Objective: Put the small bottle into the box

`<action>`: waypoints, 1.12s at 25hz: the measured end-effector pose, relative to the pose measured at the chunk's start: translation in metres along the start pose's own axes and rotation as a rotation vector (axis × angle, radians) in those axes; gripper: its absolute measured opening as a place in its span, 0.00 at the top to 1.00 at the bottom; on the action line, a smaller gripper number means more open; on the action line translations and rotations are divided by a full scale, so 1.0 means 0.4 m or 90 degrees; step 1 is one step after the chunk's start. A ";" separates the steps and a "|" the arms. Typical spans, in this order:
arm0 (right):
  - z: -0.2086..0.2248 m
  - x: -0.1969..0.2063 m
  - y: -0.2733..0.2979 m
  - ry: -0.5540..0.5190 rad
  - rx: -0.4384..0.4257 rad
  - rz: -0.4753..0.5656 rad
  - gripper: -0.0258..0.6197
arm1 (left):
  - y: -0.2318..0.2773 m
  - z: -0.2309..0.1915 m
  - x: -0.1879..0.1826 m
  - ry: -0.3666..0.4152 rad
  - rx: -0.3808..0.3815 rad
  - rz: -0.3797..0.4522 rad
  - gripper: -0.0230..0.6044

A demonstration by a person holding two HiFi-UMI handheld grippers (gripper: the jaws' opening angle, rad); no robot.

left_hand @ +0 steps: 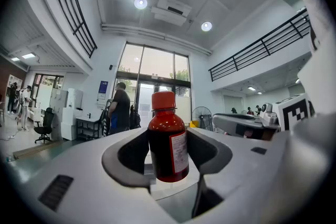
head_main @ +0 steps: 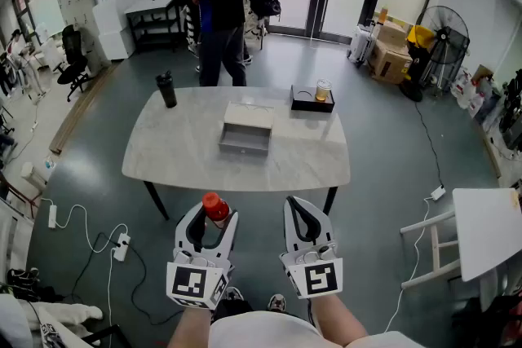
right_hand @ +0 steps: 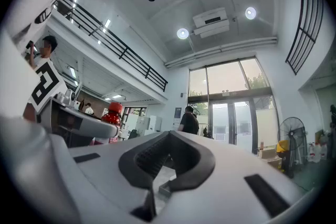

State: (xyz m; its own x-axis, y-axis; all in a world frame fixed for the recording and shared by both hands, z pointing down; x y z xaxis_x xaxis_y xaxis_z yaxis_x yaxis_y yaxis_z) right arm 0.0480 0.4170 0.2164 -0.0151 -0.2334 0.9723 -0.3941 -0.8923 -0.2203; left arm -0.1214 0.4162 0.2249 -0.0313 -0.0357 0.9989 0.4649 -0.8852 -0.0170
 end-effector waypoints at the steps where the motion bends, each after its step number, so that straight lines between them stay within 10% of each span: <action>1: -0.004 0.006 0.003 0.001 0.000 -0.009 0.92 | 0.001 -0.006 0.001 -0.001 0.001 0.000 0.59; 28: -0.040 0.144 0.207 0.003 0.086 -0.074 0.92 | 0.142 -0.315 0.103 0.001 0.037 -0.027 0.59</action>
State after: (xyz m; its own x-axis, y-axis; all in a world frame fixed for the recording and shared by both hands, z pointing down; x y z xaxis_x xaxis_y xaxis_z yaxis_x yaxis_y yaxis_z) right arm -0.0001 0.3360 0.2553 0.0187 -0.1244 0.9921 -0.2668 -0.9569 -0.1149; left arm -0.2080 0.3059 0.2594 -0.0533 0.0001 0.9986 0.5144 -0.8571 0.0275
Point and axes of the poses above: the fingertips, and each gripper's own axes: y forward along the fingers, z to its right, x out of its underside, the point moved 5 cm from there along -y, backward along the fingers, and after that the axes turned 4 degrees about y, right-handed, at the moved point
